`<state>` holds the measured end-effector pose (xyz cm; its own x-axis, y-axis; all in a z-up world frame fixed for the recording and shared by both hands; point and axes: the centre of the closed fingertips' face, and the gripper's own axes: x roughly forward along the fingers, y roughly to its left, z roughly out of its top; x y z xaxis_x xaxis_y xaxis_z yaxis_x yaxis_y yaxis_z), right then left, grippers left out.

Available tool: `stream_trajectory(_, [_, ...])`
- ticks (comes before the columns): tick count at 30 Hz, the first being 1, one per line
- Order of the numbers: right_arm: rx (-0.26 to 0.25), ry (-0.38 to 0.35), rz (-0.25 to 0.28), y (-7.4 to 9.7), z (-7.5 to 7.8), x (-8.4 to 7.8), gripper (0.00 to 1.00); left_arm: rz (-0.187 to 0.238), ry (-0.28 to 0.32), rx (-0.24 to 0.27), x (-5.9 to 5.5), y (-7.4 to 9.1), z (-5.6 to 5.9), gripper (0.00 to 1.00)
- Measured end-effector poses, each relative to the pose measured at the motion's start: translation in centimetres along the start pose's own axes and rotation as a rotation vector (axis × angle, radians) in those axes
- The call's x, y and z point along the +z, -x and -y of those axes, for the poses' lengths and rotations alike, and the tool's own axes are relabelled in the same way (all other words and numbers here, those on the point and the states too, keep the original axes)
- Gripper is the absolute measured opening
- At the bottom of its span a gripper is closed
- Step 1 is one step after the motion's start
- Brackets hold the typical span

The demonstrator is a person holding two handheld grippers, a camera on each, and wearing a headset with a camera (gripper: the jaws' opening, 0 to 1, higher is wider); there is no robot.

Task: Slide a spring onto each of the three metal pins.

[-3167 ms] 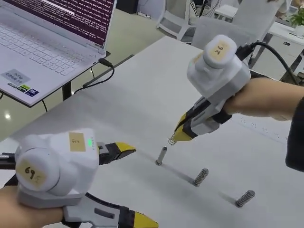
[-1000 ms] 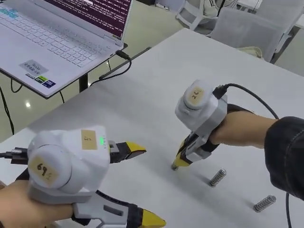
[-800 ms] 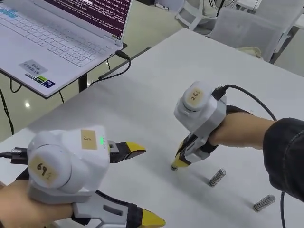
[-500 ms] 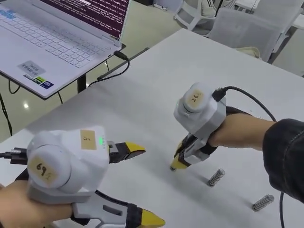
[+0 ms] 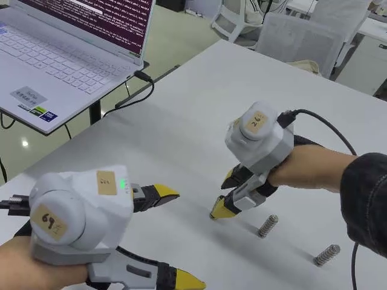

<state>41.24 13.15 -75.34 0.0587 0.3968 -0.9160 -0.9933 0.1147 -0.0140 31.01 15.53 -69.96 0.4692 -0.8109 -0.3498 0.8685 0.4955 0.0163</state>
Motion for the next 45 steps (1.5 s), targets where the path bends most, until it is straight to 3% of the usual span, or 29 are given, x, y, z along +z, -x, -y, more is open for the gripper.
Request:
stream_trajectory(9, [-0.075,-0.05,0.103,2.2,0.7,-0.2,0.57,-0.014,-0.006,-0.006,0.2,-0.4,-0.2,0.73])
stream_trajectory(24, [-0.221,-0.141,0.285,7.7,1.0,-1.5,0.66,-0.019,-0.013,0.001,1.2,-0.9,-1.0,0.73])
stream_trajectory(34, [-0.331,-0.232,0.365,11.6,0.5,-5.2,0.66,-0.013,-0.011,0.003,1.9,-1.4,-0.9,0.73])
stream_trajectory(45, [-0.439,-0.361,0.452,14.7,-1.7,-10.0,0.66,-0.003,-0.008,0.014,2.7,-1.2,-0.7,0.74])
